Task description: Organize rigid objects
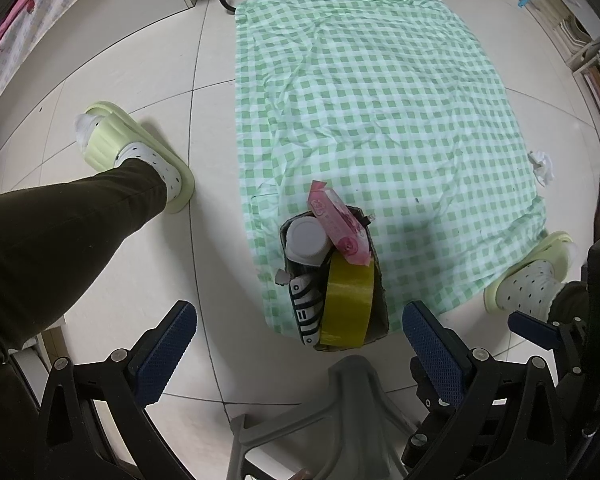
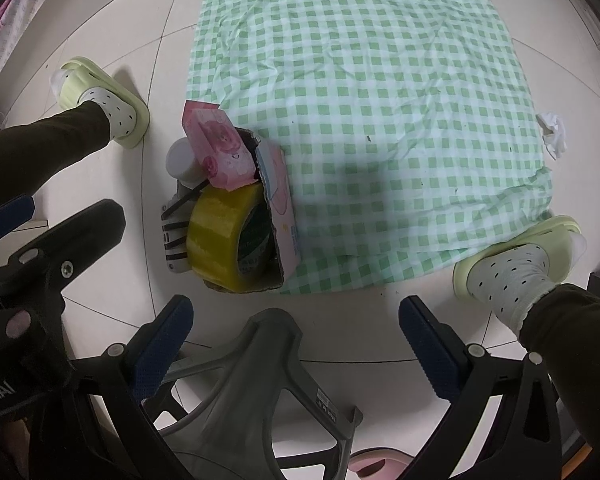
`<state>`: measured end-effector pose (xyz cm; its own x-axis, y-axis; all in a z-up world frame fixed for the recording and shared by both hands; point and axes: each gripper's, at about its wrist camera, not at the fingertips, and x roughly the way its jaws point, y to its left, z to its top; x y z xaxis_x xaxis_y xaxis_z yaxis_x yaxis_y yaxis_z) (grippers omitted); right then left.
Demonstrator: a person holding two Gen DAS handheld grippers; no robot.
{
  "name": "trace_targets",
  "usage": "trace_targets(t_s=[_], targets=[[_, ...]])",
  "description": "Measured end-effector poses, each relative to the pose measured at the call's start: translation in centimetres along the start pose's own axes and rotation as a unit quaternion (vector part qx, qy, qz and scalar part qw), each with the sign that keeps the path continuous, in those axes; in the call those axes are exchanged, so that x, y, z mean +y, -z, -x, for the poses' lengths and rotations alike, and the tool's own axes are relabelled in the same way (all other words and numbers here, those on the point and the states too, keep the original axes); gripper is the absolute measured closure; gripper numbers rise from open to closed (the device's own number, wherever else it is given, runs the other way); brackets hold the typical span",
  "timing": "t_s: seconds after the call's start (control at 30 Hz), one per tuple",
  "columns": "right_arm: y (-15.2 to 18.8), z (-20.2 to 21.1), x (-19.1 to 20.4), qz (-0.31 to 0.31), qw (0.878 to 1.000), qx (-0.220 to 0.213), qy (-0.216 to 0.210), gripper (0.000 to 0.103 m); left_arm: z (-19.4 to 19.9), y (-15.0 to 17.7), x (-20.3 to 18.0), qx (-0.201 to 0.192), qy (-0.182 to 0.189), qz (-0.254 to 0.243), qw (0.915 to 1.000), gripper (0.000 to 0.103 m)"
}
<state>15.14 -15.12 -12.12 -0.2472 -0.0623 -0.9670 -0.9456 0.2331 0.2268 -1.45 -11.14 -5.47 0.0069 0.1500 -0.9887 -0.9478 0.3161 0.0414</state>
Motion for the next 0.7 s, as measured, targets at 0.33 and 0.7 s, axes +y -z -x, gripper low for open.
trace_targets(t_s=[0.33,0.7], targets=[[-0.02,0.00,-0.05,0.001,1.000,0.001,0.000,0.000,0.07,-0.04,0.16,-0.001,0.005,-0.002,1.0000,0.000],[0.10,-0.07,-0.18,0.003,1.000,0.001,-0.001,0.000,0.14,0.08,0.33,-0.003,0.013,-0.001,0.9999,0.000]])
